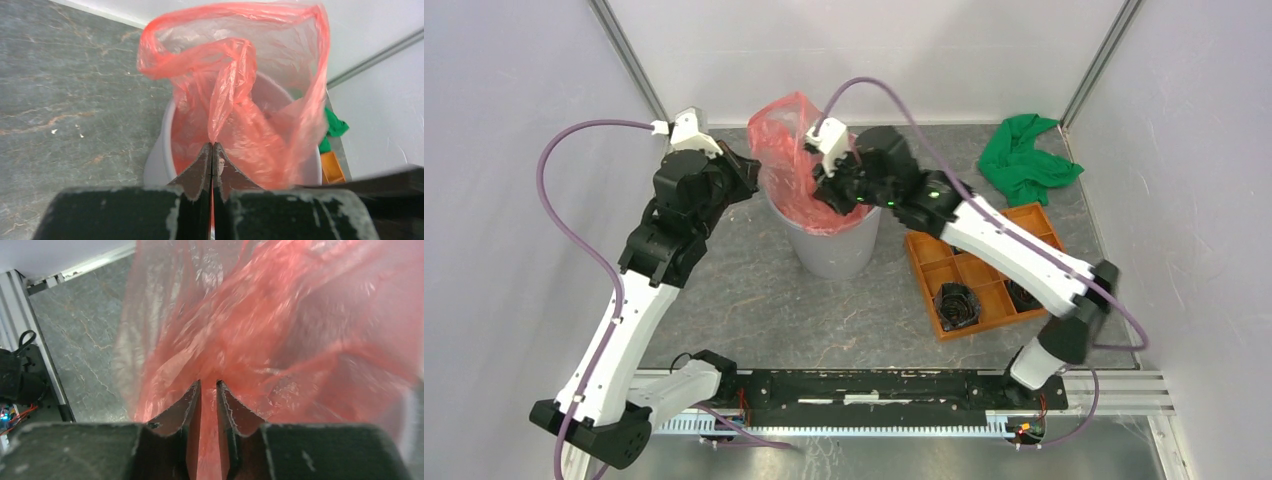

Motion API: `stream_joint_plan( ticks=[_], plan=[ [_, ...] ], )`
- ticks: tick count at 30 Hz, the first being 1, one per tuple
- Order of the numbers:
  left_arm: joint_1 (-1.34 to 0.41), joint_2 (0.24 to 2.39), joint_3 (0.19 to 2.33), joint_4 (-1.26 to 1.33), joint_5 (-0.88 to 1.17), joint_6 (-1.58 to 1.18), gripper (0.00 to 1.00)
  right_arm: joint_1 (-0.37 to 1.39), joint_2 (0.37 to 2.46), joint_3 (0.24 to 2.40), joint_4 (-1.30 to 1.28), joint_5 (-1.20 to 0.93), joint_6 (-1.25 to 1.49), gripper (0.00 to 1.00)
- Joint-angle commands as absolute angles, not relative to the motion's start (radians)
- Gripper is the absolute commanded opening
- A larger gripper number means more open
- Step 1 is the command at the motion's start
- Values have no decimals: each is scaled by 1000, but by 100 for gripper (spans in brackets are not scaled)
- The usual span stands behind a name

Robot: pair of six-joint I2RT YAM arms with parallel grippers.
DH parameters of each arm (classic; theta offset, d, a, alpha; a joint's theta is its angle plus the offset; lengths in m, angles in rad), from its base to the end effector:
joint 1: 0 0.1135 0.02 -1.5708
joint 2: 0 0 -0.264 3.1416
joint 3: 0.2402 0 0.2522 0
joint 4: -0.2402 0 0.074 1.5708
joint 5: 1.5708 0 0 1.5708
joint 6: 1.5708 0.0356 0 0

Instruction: Put the trash bags into the trash bin

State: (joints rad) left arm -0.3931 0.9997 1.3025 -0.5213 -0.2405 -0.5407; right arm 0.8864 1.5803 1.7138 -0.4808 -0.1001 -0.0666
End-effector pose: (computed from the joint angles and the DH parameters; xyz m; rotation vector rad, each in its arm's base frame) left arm 0.1873 -0.0685 0.4424 -0.3063 1.7797 -0.4552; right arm 0.2250 0.2813 0.4323 -0.9646 1.7179 0.6409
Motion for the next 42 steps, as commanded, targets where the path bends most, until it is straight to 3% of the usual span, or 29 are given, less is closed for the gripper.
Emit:
stream_joint_plan(
  ticks=[1,7,11,16,23,29,36,42],
  plan=[
    [-388,1012,1291,-481,-126,-552,2,888,1736,1746,-409,-92,61,22],
    [-393,999,1215,-455,-36,-593,2,891,1870,1747,-390,295,-17,21],
    [-396,986,1182,-475,-58,-579,2,891,1879,1759,-453,286,-30,22],
    [-395,970,1170,-485,-58,-565,2,891,1721,1684,-475,216,-19,31],
    [-395,956,1220,-480,40,-598,2,888,1544,1727,-546,273,-62,65],
    [-396,948,1256,-516,3,-610,2,814,1464,1683,-421,281,58,97],
    [-396,942,1251,-517,-18,-623,2,775,1460,1529,-172,50,420,98],
    [-395,945,1258,-518,-9,-621,2,856,1496,1539,-191,224,334,98]
  ],
)
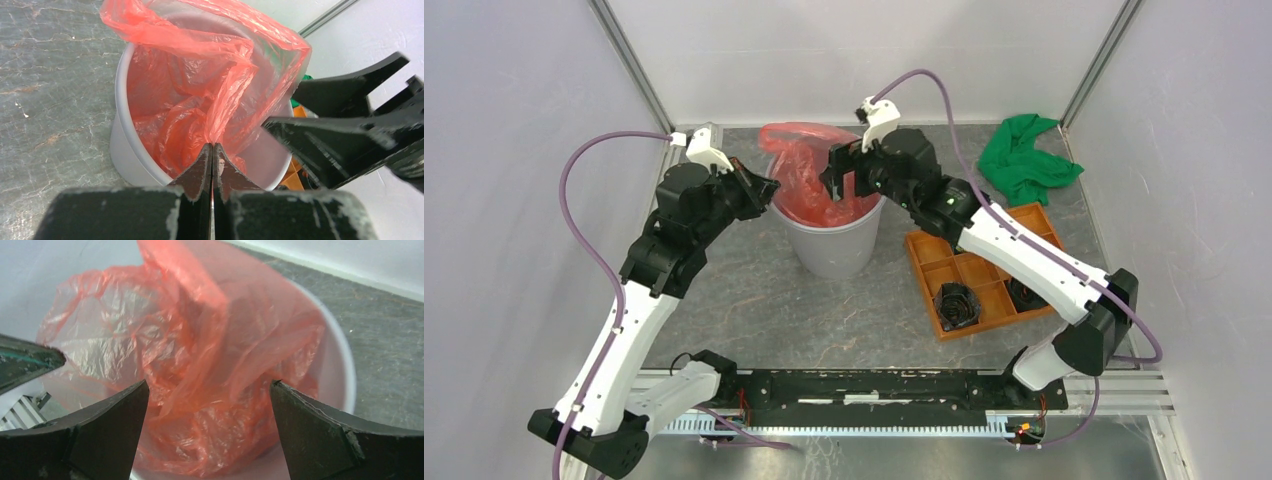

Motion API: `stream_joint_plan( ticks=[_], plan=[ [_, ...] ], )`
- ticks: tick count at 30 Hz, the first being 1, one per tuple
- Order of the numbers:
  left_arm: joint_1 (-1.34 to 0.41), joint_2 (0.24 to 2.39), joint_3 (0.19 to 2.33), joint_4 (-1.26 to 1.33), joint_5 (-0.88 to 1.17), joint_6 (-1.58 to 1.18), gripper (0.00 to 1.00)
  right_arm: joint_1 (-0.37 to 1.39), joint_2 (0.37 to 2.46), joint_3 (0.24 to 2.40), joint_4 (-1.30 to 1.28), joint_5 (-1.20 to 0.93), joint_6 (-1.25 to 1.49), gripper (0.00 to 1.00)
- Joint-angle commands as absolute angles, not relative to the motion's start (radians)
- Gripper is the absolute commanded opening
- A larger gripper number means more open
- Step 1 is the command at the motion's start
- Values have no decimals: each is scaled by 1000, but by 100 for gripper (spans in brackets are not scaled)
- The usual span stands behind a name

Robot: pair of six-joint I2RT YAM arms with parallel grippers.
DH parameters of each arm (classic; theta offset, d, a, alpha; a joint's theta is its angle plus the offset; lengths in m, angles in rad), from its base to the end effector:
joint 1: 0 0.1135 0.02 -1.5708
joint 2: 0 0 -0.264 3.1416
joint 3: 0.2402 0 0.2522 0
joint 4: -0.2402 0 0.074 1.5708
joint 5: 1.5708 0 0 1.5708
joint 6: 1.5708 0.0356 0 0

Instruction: Put the trash bags into the trash bin

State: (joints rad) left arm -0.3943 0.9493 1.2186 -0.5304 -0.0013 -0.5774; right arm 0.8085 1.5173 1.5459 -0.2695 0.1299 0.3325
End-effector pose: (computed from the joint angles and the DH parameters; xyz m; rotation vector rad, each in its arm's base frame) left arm 0.1776 -0.0738 0.4228 -0.1734 1.8783 -0.6753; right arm 0.2486 0.2537 0.4180 -0.3467 1.8320 0.6866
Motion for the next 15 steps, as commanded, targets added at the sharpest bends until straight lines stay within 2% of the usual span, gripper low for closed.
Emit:
stream_joint_plan(
  ticks=[1,5,7,10,15],
  plan=[
    [-396,947,1260,-518,-5,-621,2,869,1482,1514,-169,262,318,98],
    [-396,956,1262,-516,37,-629,2,899,1515,1548,-200,351,272,98],
    [-396,954,1260,-511,41,-632,2,929,1537,1532,-171,464,215,84],
    [-396,941,1248,-499,7,-629,2,983,1576,1538,-137,600,140,72],
    [-396,934,1281,-517,-49,-615,2,1012,1591,1577,-119,599,74,39]
  ],
)
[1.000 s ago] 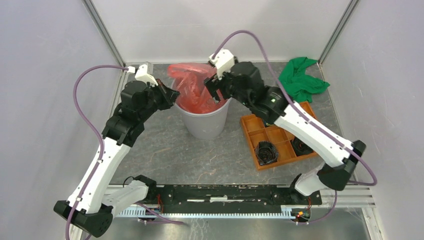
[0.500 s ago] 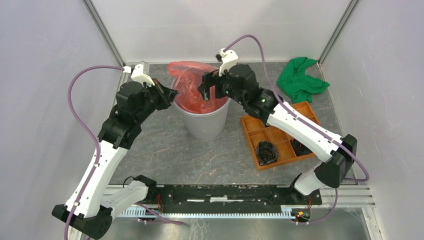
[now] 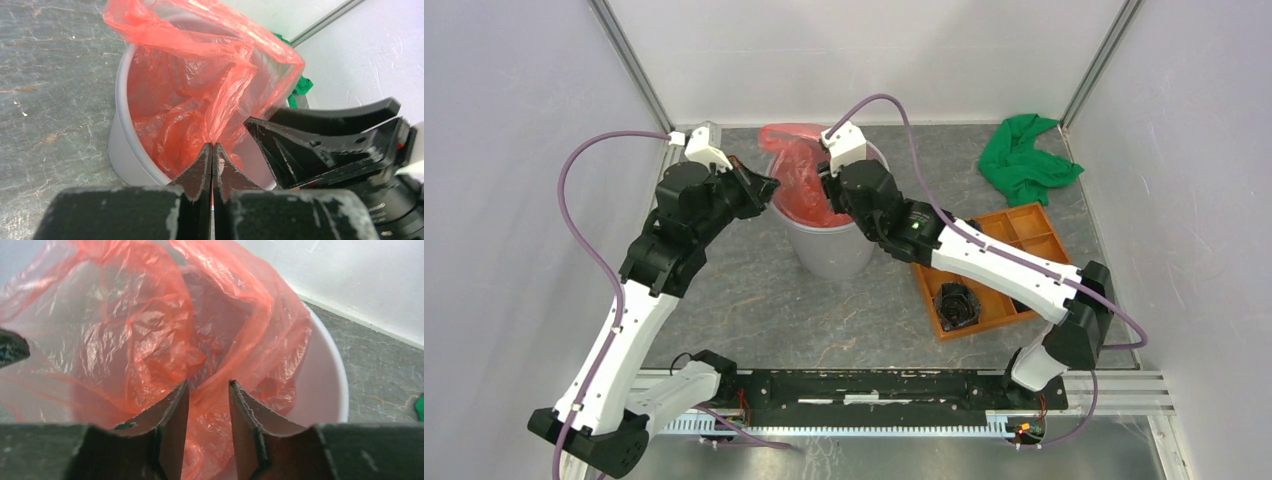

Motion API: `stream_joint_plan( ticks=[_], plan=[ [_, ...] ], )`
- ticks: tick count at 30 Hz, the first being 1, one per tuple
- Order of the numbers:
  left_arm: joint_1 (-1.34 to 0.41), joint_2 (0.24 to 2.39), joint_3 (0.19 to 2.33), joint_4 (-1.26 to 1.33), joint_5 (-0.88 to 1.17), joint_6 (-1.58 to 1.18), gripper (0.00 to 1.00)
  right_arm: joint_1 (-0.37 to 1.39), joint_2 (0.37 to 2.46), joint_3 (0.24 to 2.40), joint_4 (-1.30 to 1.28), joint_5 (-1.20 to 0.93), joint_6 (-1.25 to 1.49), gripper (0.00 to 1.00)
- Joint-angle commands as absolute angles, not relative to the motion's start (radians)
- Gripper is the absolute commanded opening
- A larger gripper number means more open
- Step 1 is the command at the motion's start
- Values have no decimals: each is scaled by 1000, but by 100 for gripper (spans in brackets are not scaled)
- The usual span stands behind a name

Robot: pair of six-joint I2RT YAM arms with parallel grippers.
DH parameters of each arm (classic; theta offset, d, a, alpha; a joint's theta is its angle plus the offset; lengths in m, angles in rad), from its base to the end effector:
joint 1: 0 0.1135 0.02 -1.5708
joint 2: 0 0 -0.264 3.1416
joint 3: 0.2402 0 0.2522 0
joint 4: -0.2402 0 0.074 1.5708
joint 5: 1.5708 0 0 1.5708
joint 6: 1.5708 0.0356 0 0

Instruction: Put the trash bags into the trash bin

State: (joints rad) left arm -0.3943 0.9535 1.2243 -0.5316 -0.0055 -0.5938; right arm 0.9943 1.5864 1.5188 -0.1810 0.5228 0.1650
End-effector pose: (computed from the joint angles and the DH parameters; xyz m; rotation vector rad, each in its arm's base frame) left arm 0.1783 -0.0740 0.4239 -0.1919 1.8775 -0.6829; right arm 0.2189 0.3040 0.3950 -0.3742 1.7603 0.3563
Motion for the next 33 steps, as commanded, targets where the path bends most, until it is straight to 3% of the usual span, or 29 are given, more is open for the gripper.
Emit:
stream_joint_plan(
  ticks=[1,2,3,7,11,14,21,30,33],
  plan=[
    [-396,931,1284,-519,-53,-615,2,1011,1587,1583,-117,606,65,27],
    [-396,929,1285,-519,-56,-616,2,1011,1581,1589,-113,613,63,7],
    [-396,925,1288,-520,-61,-619,2,1007,1570,1600,-115,606,64,1],
    [-396,903,1304,-551,-126,-615,2,960,1522,1652,-215,502,91,1],
    [-395,868,1305,-595,-180,-612,2,767,1454,1625,-322,59,215,0],
    [-396,850,1289,-620,-163,-621,2,703,1419,1587,-387,-130,228,0],
    [-396,808,1213,-696,-154,-636,2,624,1285,1438,-460,-103,174,0],
    [-396,790,1223,-787,-253,-598,2,485,1237,1452,-556,-101,93,0],
    [-395,801,1245,-826,-284,-569,2,459,1253,1454,-618,-200,61,0]
  ],
)
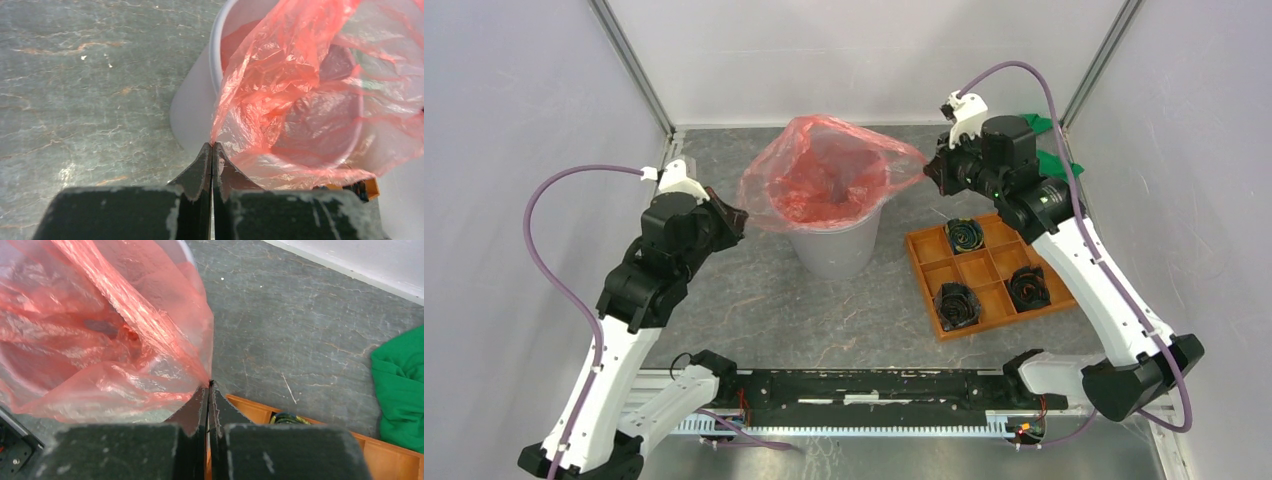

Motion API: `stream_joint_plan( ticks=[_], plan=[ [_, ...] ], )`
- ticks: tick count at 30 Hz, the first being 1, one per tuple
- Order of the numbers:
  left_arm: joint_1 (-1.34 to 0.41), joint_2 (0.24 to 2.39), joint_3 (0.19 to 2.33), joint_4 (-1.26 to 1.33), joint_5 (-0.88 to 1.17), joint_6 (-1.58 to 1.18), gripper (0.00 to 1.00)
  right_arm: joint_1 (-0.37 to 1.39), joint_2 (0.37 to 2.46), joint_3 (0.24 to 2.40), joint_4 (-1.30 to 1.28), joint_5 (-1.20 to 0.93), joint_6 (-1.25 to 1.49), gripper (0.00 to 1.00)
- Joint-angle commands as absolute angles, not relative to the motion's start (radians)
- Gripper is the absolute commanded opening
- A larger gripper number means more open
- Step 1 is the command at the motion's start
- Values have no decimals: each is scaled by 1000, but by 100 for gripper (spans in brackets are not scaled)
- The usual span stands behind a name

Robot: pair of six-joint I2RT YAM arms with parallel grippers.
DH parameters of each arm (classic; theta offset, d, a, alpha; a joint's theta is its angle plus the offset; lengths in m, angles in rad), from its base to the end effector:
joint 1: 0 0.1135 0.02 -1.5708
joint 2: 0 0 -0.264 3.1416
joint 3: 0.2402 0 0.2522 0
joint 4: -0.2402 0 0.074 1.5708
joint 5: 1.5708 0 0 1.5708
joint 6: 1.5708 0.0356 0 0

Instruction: Put the trash bags into the trash bin

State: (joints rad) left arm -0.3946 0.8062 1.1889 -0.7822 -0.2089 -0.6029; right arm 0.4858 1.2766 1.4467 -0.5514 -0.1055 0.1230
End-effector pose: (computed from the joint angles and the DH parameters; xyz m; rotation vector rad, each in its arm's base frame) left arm 0.1342 -0.0479 0.4088 -0.3433 1.9583 -0.4467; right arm 0.2425 0.1323 0.4260 -0.4273 1.9372 0.5018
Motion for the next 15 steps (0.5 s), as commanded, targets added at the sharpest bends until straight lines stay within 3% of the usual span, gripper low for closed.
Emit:
stream_joint_plan(
  ticks=[1,15],
  plan=[
    [-396,806,1246,-841,-286,-562,2,455,1256,1451,-645,-212,51,0],
    [-396,709,1057,-815,-322,-651,2,446,1265,1319,-644,-282,30,0]
  ],
)
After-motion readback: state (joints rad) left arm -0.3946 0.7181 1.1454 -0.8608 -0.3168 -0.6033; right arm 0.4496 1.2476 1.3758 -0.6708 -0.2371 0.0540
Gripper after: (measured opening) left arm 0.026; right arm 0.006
